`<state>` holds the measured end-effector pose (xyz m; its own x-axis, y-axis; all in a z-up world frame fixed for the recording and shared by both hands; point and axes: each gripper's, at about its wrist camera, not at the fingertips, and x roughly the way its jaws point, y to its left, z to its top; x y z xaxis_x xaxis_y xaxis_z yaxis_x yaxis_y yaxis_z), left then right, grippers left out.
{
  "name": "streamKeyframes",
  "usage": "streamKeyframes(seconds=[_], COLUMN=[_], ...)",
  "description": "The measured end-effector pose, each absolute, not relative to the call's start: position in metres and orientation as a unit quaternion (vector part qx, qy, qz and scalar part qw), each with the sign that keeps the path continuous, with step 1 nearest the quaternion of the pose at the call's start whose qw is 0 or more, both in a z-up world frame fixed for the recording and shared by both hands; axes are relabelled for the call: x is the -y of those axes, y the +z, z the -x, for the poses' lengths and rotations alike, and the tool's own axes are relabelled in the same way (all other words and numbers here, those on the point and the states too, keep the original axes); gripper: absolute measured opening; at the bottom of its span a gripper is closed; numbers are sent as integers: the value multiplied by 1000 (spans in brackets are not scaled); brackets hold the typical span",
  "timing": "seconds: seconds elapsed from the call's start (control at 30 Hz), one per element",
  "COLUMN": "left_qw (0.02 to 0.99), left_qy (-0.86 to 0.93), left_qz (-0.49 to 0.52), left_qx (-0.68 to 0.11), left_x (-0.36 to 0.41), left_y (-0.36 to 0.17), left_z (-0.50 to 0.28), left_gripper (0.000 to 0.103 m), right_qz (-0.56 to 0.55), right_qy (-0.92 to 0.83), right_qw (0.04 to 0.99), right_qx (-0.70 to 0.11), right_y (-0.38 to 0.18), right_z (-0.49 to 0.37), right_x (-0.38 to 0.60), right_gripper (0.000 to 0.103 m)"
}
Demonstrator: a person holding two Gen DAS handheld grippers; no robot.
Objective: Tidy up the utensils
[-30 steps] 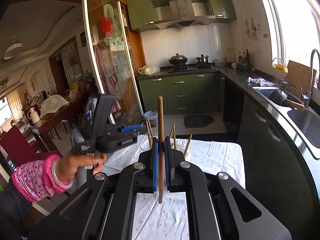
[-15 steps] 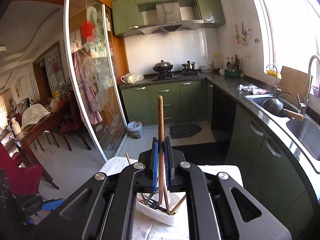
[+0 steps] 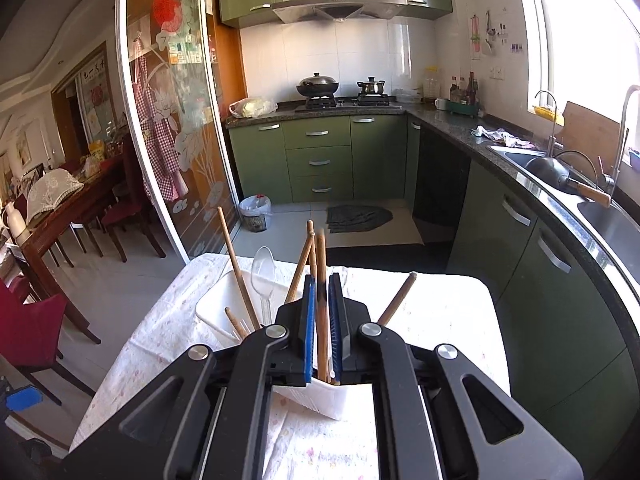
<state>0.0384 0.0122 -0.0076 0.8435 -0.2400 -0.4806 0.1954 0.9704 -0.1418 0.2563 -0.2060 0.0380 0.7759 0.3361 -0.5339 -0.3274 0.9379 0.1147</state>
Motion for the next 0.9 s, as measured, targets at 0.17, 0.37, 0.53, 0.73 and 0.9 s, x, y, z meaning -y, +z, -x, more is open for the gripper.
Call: streamKeyframes(seconds=[0.17, 0.37, 0.53, 0.73, 0.9], left_qw=[969, 966, 961, 972, 974], left_qy=[-96, -106, -127, -120, -120], left_qz=[24, 14, 15, -17, -10], left_qx=[-227, -235, -244, -200, -193], left_x=[-3, 11, 19, 32, 35], left_y=[-5, -24, -41, -29, -3], left_z=[-18, -5, 7, 36, 56], left_gripper=[72, 80, 89, 96, 96], right_qz=[-25, -44, -67, -47, -32], right_qy=[196, 213, 192, 156, 134], right_qw=[950, 945, 950, 966, 975], right_qx=[-243, -245, -237, -201, -176], right_y=[57, 31, -5, -12, -3], right_z=[-197, -102, -21, 69, 116], right_x=[223, 249, 283, 306, 309], right_gripper=[26, 59, 98, 98, 98])
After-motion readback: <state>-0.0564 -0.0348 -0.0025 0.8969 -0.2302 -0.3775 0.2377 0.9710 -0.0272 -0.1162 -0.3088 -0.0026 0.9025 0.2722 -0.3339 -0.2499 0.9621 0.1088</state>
